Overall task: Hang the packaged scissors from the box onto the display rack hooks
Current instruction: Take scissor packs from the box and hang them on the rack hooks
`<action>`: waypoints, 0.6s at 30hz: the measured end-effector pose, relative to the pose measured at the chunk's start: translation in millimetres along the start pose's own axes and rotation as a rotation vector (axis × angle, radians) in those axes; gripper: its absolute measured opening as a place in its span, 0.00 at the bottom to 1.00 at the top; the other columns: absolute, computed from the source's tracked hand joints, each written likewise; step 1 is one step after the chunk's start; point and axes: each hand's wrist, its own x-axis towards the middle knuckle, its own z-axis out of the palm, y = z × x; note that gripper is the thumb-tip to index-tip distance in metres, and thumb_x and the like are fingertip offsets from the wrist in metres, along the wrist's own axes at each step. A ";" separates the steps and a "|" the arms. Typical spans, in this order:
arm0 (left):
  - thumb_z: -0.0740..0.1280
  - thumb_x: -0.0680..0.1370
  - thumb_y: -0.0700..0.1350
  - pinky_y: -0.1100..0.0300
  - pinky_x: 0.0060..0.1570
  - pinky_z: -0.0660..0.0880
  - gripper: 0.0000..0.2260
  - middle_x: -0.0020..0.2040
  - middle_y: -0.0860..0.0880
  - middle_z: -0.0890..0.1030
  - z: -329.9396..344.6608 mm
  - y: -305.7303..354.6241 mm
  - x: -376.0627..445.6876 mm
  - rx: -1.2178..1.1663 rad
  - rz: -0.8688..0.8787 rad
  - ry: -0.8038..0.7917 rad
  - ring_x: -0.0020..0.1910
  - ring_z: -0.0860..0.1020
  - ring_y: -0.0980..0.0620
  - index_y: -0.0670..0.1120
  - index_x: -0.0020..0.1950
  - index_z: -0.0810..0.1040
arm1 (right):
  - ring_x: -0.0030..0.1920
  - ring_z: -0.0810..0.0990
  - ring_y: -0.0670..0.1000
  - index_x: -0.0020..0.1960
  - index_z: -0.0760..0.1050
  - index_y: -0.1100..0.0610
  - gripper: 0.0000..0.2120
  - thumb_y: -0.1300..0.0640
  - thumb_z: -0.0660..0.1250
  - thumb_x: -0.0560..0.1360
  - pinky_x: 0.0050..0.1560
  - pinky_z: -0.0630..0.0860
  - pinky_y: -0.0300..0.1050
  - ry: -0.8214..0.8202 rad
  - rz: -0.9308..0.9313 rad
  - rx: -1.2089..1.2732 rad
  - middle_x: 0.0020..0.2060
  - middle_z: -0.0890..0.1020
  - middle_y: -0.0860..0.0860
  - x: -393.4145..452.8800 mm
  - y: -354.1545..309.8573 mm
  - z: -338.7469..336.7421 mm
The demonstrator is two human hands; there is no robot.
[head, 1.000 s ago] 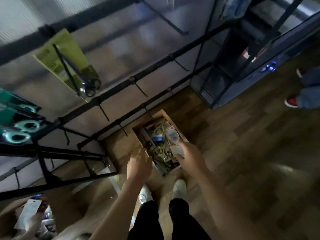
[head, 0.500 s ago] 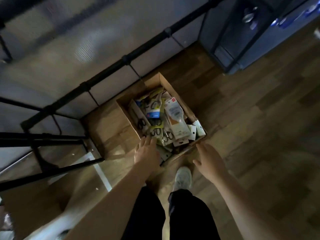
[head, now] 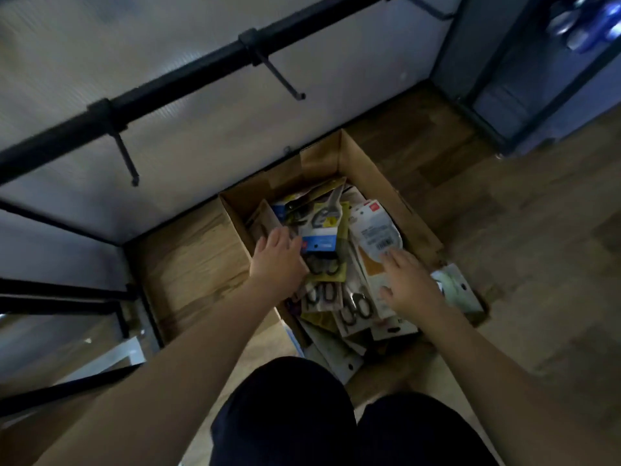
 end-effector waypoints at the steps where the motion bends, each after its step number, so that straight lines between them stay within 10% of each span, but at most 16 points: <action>1: 0.57 0.80 0.53 0.48 0.72 0.53 0.25 0.76 0.44 0.56 3.1 -6.2 9.5 0.005 -0.004 0.010 0.75 0.51 0.45 0.47 0.75 0.56 | 0.75 0.52 0.55 0.76 0.52 0.60 0.30 0.52 0.58 0.79 0.73 0.52 0.46 0.014 -0.015 -0.013 0.75 0.56 0.56 14.0 2.5 3.7; 10: 0.54 0.68 0.75 0.48 0.75 0.46 0.50 0.78 0.45 0.47 30.5 -7.7 76.0 0.146 0.169 -0.054 0.77 0.47 0.46 0.45 0.78 0.43 | 0.76 0.50 0.55 0.76 0.52 0.60 0.28 0.51 0.55 0.81 0.73 0.52 0.47 0.128 -0.075 -0.095 0.76 0.54 0.56 99.7 13.9 1.0; 18: 0.56 0.78 0.62 0.48 0.73 0.54 0.38 0.76 0.44 0.60 42.1 -9.6 90.6 0.133 0.176 -0.016 0.73 0.60 0.45 0.42 0.77 0.43 | 0.76 0.45 0.54 0.77 0.46 0.57 0.29 0.54 0.54 0.81 0.75 0.52 0.52 0.042 -0.090 -0.196 0.77 0.47 0.54 141.5 16.6 -2.3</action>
